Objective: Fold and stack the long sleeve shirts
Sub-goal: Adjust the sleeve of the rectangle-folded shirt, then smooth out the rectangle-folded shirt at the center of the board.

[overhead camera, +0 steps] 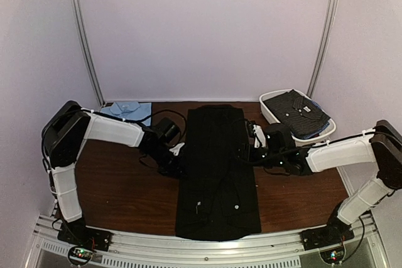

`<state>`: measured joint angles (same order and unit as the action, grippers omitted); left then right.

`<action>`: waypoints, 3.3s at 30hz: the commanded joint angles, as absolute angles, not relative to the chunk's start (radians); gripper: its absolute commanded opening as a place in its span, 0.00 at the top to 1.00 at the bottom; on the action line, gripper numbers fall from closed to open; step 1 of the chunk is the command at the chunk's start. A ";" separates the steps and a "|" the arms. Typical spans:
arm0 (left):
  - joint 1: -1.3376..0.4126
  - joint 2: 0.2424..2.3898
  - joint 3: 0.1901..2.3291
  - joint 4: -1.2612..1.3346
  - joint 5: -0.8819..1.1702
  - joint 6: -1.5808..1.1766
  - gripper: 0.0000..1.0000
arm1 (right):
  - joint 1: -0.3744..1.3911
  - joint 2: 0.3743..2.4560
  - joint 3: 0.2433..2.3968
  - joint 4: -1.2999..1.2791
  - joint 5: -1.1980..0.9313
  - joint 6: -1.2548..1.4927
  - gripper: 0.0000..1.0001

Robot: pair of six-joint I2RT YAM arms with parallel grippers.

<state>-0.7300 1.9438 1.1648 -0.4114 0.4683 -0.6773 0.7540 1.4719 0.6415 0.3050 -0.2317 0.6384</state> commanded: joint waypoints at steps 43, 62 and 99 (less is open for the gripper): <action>-0.762 1.956 1.397 -0.470 0.512 -0.511 0.83 | 0.497 1.994 1.340 0.126 -0.349 0.602 0.60; -0.819 1.944 1.256 -0.422 0.627 -0.487 0.80 | 0.633 2.085 1.324 0.179 -0.459 0.651 0.60; -0.840 1.832 1.236 -0.682 0.535 -0.412 0.77 | 0.546 2.341 1.560 0.083 -0.447 0.567 0.59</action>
<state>-0.8398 1.8599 1.1698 -0.6659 0.5644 -0.4324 0.5697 2.2913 1.5177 0.1295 -0.4526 0.6086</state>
